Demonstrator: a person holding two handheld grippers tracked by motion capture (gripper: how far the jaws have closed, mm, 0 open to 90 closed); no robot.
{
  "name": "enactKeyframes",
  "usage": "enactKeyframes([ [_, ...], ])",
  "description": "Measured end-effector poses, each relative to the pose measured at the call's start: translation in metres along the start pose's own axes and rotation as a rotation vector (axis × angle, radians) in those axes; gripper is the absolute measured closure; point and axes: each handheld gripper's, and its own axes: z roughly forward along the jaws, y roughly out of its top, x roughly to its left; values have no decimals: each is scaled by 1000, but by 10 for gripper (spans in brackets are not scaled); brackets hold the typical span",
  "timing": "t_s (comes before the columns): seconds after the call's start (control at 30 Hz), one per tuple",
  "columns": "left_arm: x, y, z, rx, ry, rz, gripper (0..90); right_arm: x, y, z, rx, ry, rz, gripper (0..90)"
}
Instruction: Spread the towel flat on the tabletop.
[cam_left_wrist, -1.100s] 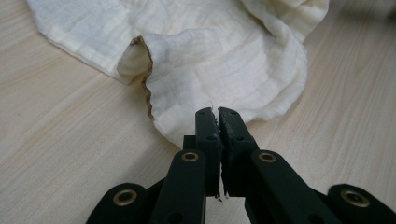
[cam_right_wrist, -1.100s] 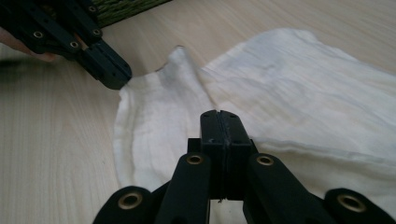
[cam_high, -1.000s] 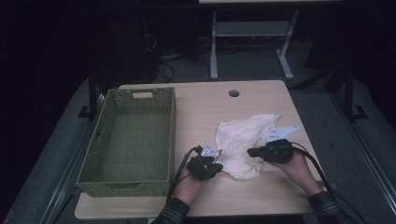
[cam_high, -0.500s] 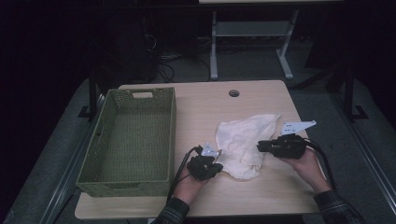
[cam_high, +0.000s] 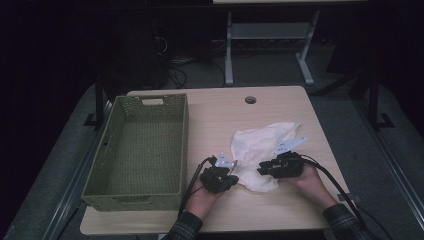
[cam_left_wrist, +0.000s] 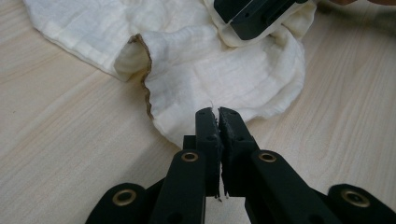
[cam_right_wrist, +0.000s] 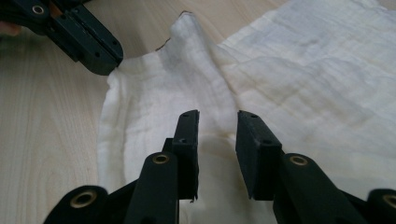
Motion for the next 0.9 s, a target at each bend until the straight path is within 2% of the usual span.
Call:
enactKeyframes([
  [0.07,-1,0,0,-2,0,0,867,1,0,3,5,-6,-9,693],
  [0.13,-1,0,0,-1,1,1,867,1,1,8,44,0,-16,693],
  [0.23,-1,0,0,0,0,-1,868,4,3,13,48,-22,-34,809],
  [0.37,-1,0,-2,-8,0,-2,867,3,4,7,40,-35,-31,837],
  [0.6,1,-1,-4,-14,8,-5,868,-2,-6,-33,-35,-68,-3,853],
  [0.77,1,-1,-4,-11,8,-8,868,-10,-26,-68,-78,-107,47,854],
  [0.9,0,-2,-5,-17,-3,-17,868,-15,-46,-90,-78,-148,86,854],
])
